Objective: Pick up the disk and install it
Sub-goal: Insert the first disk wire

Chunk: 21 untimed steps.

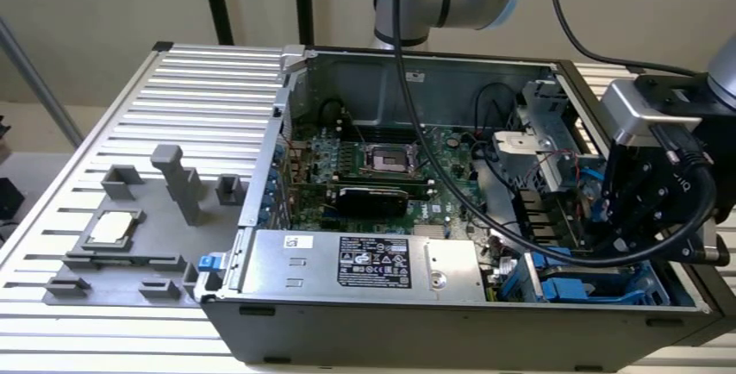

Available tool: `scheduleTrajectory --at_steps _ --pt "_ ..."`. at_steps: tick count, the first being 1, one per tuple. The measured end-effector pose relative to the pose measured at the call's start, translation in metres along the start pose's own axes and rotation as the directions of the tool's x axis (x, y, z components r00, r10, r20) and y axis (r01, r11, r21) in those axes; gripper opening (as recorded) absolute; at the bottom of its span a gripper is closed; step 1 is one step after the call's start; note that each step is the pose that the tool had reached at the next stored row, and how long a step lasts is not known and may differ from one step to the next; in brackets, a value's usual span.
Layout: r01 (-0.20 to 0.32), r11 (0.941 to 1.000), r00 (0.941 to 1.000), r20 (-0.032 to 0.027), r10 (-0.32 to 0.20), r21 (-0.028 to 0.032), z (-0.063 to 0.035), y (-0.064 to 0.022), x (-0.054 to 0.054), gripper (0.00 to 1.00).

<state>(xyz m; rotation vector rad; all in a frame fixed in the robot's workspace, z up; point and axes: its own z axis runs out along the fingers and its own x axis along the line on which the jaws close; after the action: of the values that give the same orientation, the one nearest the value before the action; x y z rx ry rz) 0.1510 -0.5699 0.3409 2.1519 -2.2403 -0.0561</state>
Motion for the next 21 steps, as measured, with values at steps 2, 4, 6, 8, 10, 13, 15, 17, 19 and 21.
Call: scheduleTrajectory --at_steps 2,4,6,8,10,13,15,17,19,21 --pt "0.0 1.0 1.0 -0.0025 0.0 -0.0016 0.0002 -0.0005 0.0 0.16" --pt "0.0 1.0 1.0 -0.0053 0.0 -0.0026 0.0005 -0.0007 -0.0001 0.16" --pt "-0.001 1.0 1.0 -0.0067 0.001 -0.0027 0.0014 -0.0008 0.0 0.16" --pt "0.0 1.0 1.0 -0.0071 0.0 -0.0027 0.0025 -0.0009 0.0 0.16" --pt "-0.001 1.0 1.0 -0.0073 0.001 -0.0027 0.0035 -0.0013 -0.0001 0.16" --pt "-0.001 1.0 1.0 -0.0071 0.001 -0.0029 0.0042 -0.003 -0.0001 0.16" --pt "-0.001 1.0 1.0 -0.0073 0.001 -0.0031 0.0045 -0.0041 -0.0002 0.16" --pt "-0.001 1.0 1.0 -0.0079 0.001 -0.0028 0.0049 -0.0044 -0.0002 0.16" --pt "0.0 1.0 1.0 -0.0079 0.0 -0.0029 0.0054 -0.0046 -0.0002 0.16" --pt "-0.001 1.0 1.0 -0.0076 0.0 -0.003 0.0058 -0.0046 -0.0002 0.16"
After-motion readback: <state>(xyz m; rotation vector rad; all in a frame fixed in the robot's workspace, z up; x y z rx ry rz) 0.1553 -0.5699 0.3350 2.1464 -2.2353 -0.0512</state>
